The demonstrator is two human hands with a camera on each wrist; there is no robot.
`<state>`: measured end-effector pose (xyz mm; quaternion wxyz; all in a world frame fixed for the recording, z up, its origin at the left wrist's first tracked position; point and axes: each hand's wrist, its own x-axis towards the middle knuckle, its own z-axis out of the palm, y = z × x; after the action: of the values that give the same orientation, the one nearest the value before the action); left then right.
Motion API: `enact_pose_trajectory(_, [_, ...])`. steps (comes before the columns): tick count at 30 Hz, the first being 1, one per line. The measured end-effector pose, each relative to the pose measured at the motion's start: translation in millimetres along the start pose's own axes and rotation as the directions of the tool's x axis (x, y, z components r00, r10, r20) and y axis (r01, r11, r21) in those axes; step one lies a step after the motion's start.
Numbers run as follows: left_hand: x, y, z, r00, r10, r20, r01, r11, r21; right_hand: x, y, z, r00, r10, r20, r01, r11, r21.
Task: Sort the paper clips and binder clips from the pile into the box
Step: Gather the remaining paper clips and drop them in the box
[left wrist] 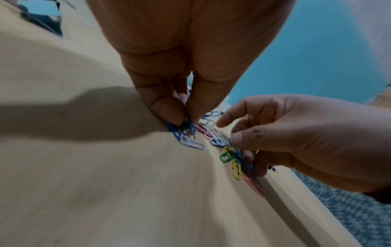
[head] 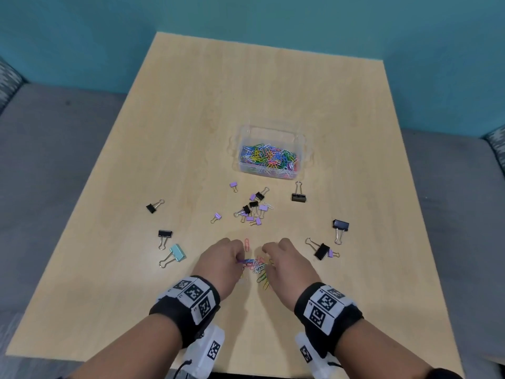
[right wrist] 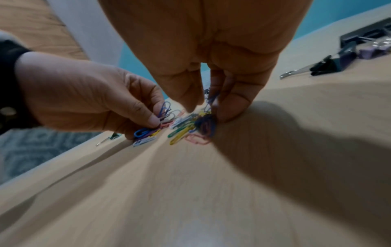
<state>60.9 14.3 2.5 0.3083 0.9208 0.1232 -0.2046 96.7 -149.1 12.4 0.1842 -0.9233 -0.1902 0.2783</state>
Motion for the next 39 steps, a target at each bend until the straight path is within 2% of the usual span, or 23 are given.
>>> enact_pose_trajectory(3, [3, 0, -2, 1.0, -0.01, 0.007, 0.01, 1.0, -0.011, 3, -2, 8, 0.995, -0.093, 0.031, 0.096, 0.988, -0.117])
enact_pose_trajectory(8, [2, -2, -5, 0.999, -0.024, 0.027, 0.026, 0.996, -0.08, 11, -3, 5, 0.995, -0.081, 0.05, 0.087, 0.987, -0.136])
enact_pose_trajectory(11, [4, -7, -9, 0.995, -0.082, 0.049, 0.09, 0.978, -0.19, 13, 0, -2, 0.998, -0.024, 0.056, 0.026, 0.999, -0.031])
enact_pose_trajectory(13, [5, -7, -14, 0.988, -0.138, 0.072, 0.154, 0.928, -0.339, 14, 6, -5, 0.999, 0.041, 0.034, -0.045, 0.991, 0.128])
enact_pose_trajectory(14, [5, -5, -18, 0.983, -0.156, 0.093, 0.181, 0.886, -0.427, 14, 8, -7, 0.994, 0.101, 0.033, -0.106, 0.958, 0.268])
enact_pose_trajectory(15, [6, -3, -23, 0.979, -0.168, 0.116, 0.203, 0.841, -0.501, 14, 9, -11, 0.985, 0.167, 0.049, -0.171, 0.882, 0.439])
enact_pose_trajectory(17, [11, 2, -36, 0.974, -0.174, 0.145, 0.227, 0.763, -0.605, 17, 7, -24, 0.961, 0.256, 0.108, -0.256, 0.665, 0.701])
enact_pose_trajectory(18, [15, 4, -44, 0.976, -0.168, 0.141, 0.219, 0.736, -0.64, 20, 6, -34, 0.955, 0.271, 0.118, -0.262, 0.591, 0.763])
enact_pose_trajectory(20, [31, 11, -63, 0.983, -0.154, 0.102, 0.182, 0.715, -0.675, 33, 3, -57, 0.96, 0.269, 0.084, -0.222, 0.54, 0.812])
enact_pose_trajectory(25, [94, 46, -116, 0.991, -0.083, -0.104, 0.0, 0.781, -0.624, 91, -6, -115, 0.963, 0.252, -0.098, -0.038, 0.483, 0.875])
enact_pose_trajectory(28, [125, 67, -137, 0.982, -0.048, -0.182, -0.057, 0.844, -0.533, 121, -14, -147, 0.942, 0.274, -0.195, 0.019, 0.536, 0.844])
enact_pose_trajectory(30, [137, 77, -143, 0.982, -0.009, -0.187, -0.082, 0.878, -0.471, 135, -16, -158, 0.943, 0.27, -0.195, 0.009, 0.566, 0.824])
enact_pose_trajectory(31, [141, 80, -144, 0.983, 0.012, -0.181, -0.091, 0.894, -0.438, 140, -15, -160, 0.947, 0.264, -0.184, -0.013, 0.602, 0.798])
enact_pose_trajectory(33, [143, 75, -143, 0.983, 0.015, -0.186, -0.087, 0.918, -0.386, 142, -7, -160, 0.939, 0.264, -0.22, -0.055, 0.749, 0.661])
enact_pose_trajectory(34, [140, 68, -141, 0.98, 0.004, -0.198, -0.081, 0.921, -0.381, 137, -2, -159, 0.929, 0.255, -0.268, -0.053, 0.81, 0.585])
enact_pose_trajectory(36, [122, 49, -132, 0.972, -0.005, -0.234, -0.088, 0.918, -0.387, 116, 7, -148, 0.917, 0.224, -0.331, -0.017, 0.851, 0.526])
enact_pose_trajectory(37, [109, 38, -124, 0.97, -0.004, -0.243, -0.088, 0.928, -0.362, 103, 14, -135, 0.924, 0.199, -0.327, -0.004, 0.859, 0.513])
enact_pose_trajectory(39, [76, 17, -101, 0.981, 0.011, -0.195, -0.058, 0.971, -0.234, 66, 23, -102, 0.967, 0.144, -0.211, -0.031, 0.886, 0.463])
